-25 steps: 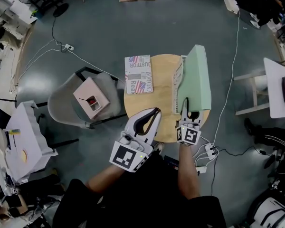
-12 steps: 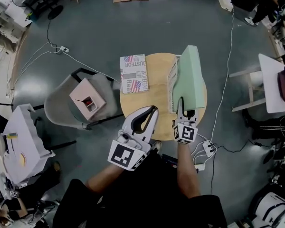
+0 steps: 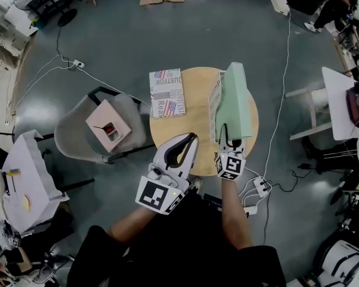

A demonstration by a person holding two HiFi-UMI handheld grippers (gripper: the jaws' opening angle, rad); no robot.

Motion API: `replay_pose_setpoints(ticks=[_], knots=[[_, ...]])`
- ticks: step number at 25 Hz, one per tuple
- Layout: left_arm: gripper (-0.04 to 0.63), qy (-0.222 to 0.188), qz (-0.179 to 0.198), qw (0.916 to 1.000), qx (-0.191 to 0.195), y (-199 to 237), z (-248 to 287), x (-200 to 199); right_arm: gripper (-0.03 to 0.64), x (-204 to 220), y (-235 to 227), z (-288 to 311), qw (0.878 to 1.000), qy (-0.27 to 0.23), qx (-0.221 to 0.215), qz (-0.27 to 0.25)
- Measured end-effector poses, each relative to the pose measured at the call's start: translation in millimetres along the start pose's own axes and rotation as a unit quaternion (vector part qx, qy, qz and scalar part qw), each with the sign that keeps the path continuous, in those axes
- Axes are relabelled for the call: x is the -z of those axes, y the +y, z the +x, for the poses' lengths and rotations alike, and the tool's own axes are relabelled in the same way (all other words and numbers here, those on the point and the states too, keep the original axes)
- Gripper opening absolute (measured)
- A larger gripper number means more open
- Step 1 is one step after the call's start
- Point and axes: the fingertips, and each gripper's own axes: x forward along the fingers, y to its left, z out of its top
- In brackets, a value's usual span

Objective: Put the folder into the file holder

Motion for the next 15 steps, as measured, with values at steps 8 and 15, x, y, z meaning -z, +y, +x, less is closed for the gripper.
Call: replay_pose_setpoints(ticks=[8,15], knots=[[0.02,-0.005,-0.002,1.0,0.0,1.9,-3.1,5.5,0.138,18.0,-1.1,4.4,1.0,0.031,-0.002,0.002],[0.02,-0.002,-0.006,1.0,0.001,1.4,-2.5,-0.6,0.138,16.2,-1.1,5.0,0.999,0.048,-0.001,0.004]])
